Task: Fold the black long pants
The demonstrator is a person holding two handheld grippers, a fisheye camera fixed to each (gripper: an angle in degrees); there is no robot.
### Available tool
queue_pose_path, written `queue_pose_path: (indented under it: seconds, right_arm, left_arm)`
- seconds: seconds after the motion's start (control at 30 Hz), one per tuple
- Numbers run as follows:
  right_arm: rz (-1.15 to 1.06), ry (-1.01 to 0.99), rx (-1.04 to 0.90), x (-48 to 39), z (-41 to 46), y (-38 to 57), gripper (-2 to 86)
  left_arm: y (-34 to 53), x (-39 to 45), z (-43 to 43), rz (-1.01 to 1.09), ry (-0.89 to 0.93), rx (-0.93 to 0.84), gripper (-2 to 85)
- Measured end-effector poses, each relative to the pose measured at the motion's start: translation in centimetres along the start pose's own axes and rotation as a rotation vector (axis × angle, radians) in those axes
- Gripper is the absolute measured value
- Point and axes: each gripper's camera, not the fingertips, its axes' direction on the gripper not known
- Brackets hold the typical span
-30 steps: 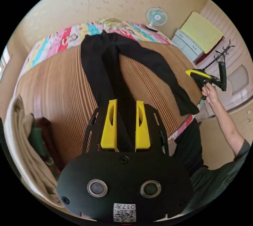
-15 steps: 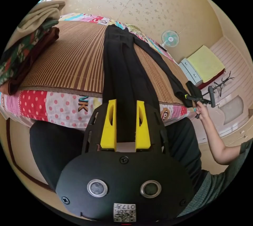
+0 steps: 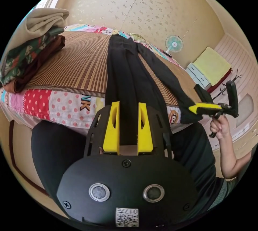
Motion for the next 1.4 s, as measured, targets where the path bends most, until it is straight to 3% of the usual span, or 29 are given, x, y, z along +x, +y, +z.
queue_pose_path:
  seconds: [0.2, 0.27, 0.33, 0.47, 0.57, 0.63, 0.7, 0.8, 0.9, 0.97, 1.1, 1.2, 1.27, 1.33, 1.4]
  right_arm:
    - [0.114, -0.217, 0.085, 2.3, 1.1, 5.3, 4.4]
    - [0.102, -0.239, 0.081, 3.3, 0.2, 5.8, 3.5]
    - [0.107, -0.204, 0.085, 4.0, -0.5, 6.1, 3.1]
    - [0.153, -0.200, 0.096, 5.7, -1.2, 7.3, 2.9]
    - [0.207, -0.206, 0.116, 6.8, -1.7, 8.6, 3.7]
    - [0.269, -0.176, 0.170, 7.8, -2.7, 9.8, 4.9]
    - [0.361, -0.120, 0.233, 9.2, -4.0, 11.2, 6.6]
    - [0.538, 0.025, 0.291, 11.9, -5.8, 13.4, 9.8]
    - [0.631, 0.068, 0.272, 14.6, -6.6, 14.9, 12.0]
    - [0.618, 0.005, 0.182, 16.6, -5.6, 15.2, 12.2]
    - [0.484, -0.021, 0.064, 17.6, -4.0, 15.0, 8.4]
    - [0.383, -0.238, 0.134, 18.0, -6.7, 16.0, 4.0]
    - [0.260, -0.530, 0.363, 18.0, -9.8, 18.1, 3.5]
    - [0.283, -0.595, 0.398, 18.8, -10.6, 19.3, 3.3]
    - [0.428, -0.429, 0.261, 19.9, -9.9, 20.0, 3.1]
  left_arm:
    - [2.8, -1.9, -6.5, -0.072, -0.096, 0.230, 11.8]
    - [2.5, -3.5, -6.7, -0.125, -0.104, 0.197, 11.7]
    - [1.3, -5.9, -3.8, -0.202, -0.108, -0.030, 11.0]
    - [0.8, -6.6, -5.0, -0.127, 0.029, -0.081, 2.0]
    - [1.6, -6.4, -10.2, -0.120, -0.027, 0.032, 0.5]
    - [1.9, -6.8, -11.5, -0.175, -0.185, 0.030, 0.8]
    - [2.7, -8.2, -11.1, -0.246, -0.219, 0.024, 2.1]
    - [4.8, -9.3, -12.5, -0.271, -0.108, 0.157, 5.7]
    - [5.3, -7.9, -14.7, -0.172, -0.116, 0.311, 7.2]
    - [4.4, -7.3, -13.7, -0.108, -0.116, 0.252, 7.8]
    - [2.4, -7.2, -6.1, -0.029, -0.007, -0.140, 10.8]
    - [2.2, -6.4, -6.9, -0.017, -0.066, -0.144, 9.9]
    - [2.4, -6.1, -7.4, 0.003, -0.076, -0.147, 9.3]
    - [3.0, -5.9, -8.9, 0.034, -0.038, -0.099, 8.9]
    - [3.3, -5.7, -10.6, 0.047, 0.011, -0.036, 9.5]
